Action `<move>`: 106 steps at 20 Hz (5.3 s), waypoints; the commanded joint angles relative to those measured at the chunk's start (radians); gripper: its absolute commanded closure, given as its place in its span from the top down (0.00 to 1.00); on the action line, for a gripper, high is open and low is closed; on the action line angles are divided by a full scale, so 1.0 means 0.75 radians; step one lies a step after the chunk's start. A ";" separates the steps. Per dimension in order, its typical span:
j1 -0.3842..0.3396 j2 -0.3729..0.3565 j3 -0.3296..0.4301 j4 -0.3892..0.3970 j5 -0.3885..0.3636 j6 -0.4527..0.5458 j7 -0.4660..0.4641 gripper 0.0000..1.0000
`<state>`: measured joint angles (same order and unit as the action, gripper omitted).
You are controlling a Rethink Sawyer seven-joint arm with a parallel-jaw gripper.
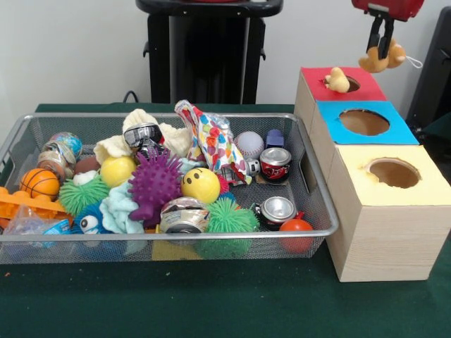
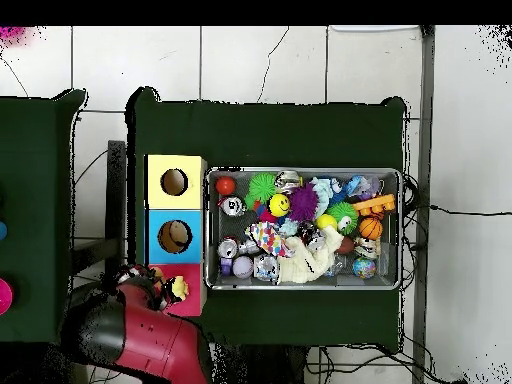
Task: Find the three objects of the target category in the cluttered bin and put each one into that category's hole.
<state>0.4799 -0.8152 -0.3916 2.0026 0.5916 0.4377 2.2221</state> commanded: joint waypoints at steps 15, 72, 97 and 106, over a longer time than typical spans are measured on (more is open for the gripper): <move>-0.016 -0.066 -0.029 0.078 -0.025 0.136 0.309 0.00; -0.334 0.361 0.510 0.366 -0.207 -0.927 0.353 0.00; -0.338 0.312 0.488 0.390 -0.184 -0.828 0.228 1.00; -0.114 -0.007 0.058 0.157 -0.225 -0.008 0.227 1.00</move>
<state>0.3668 -0.7231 -0.1906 2.2029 0.4507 0.0207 2.2223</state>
